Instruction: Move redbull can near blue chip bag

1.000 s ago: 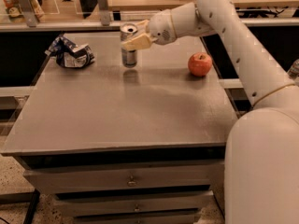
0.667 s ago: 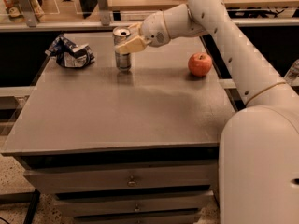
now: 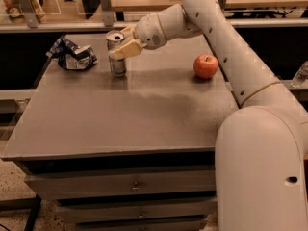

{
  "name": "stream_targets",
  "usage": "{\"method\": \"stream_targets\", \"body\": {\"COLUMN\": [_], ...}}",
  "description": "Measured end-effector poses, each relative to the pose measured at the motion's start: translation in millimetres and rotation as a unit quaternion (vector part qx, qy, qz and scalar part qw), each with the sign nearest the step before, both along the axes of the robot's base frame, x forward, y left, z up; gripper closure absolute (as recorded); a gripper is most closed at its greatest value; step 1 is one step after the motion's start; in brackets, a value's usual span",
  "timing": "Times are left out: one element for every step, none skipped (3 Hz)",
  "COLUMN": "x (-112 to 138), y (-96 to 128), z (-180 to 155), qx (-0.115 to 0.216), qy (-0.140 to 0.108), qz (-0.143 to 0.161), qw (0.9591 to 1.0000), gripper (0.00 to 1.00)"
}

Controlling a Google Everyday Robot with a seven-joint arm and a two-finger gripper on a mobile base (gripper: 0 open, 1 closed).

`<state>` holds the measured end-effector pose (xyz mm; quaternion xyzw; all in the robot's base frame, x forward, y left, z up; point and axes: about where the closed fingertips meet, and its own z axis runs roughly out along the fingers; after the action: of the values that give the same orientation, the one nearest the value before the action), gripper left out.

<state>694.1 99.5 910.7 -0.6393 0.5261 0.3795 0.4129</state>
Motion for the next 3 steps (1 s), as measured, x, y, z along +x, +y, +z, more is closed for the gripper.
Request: {"method": "stream_targets", "body": {"x": [-5.5,-8.0,-9.4], "y": [9.4,14.4,18.5], "z": [0.6,0.9,-0.3], "qx": [-0.002,-0.006,-0.010], "qy": [0.000,0.000,0.003], "qz": [0.014,0.017,0.021], "qw": [0.9999,0.9998,0.9997], "gripper": [0.82,0.60,0.36]}}
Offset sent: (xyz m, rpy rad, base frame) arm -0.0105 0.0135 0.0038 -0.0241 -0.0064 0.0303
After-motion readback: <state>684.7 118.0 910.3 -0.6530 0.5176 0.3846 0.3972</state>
